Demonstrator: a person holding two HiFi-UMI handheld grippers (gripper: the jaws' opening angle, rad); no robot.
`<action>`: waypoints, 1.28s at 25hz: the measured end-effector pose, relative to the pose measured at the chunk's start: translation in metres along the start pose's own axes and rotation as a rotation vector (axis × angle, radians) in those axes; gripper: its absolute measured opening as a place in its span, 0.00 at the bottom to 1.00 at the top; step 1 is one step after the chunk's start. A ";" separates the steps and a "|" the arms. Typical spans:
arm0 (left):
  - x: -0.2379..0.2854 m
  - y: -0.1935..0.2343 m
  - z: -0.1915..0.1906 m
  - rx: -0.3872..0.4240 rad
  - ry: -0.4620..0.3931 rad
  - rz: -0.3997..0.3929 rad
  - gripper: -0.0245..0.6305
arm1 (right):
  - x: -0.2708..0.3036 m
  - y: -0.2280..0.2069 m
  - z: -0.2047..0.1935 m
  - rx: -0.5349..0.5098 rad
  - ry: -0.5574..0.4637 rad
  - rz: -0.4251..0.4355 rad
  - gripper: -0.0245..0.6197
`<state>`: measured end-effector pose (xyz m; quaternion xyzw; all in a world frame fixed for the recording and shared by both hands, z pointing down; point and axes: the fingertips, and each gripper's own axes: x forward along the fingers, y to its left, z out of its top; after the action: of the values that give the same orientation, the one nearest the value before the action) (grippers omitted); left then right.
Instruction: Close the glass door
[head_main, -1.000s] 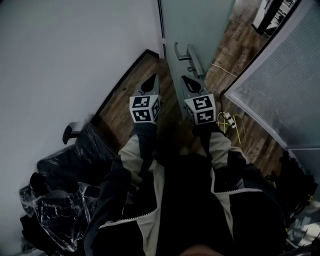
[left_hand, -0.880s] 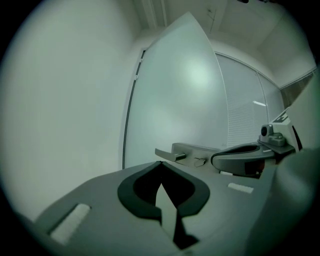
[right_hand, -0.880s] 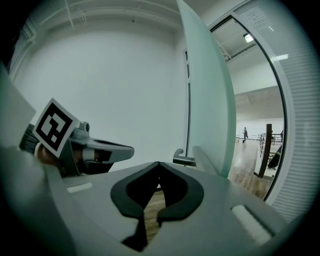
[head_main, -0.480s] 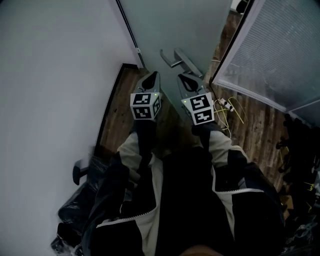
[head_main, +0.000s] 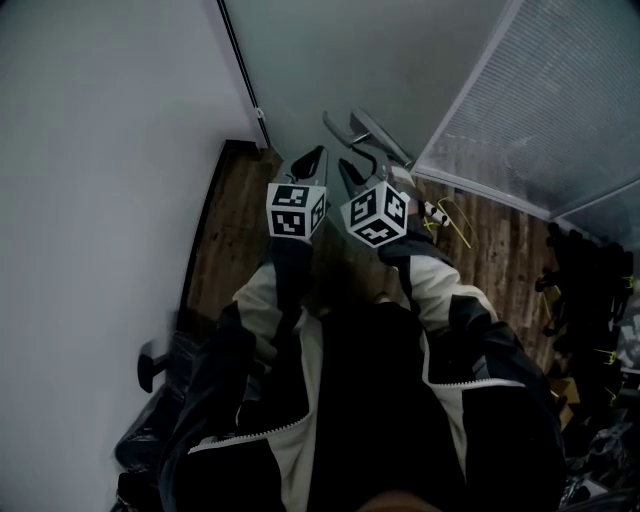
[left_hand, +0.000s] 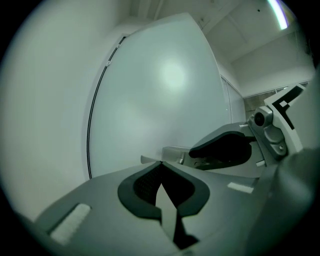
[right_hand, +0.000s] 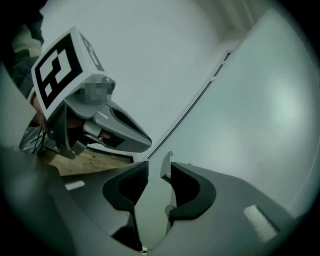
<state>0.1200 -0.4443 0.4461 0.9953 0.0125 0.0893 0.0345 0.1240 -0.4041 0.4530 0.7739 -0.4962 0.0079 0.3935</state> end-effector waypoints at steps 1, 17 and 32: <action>0.000 0.001 0.001 0.007 -0.002 -0.003 0.04 | 0.003 0.000 -0.002 -0.054 0.035 -0.005 0.27; 0.004 0.024 0.002 -0.039 -0.020 -0.010 0.04 | 0.054 -0.017 -0.043 -0.689 0.339 -0.049 0.22; 0.032 0.010 0.003 -0.017 -0.010 -0.071 0.04 | 0.065 -0.069 -0.087 -0.700 0.369 -0.052 0.24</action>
<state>0.1527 -0.4533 0.4499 0.9944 0.0467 0.0833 0.0463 0.2434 -0.3862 0.4976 0.5907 -0.3701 -0.0325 0.7162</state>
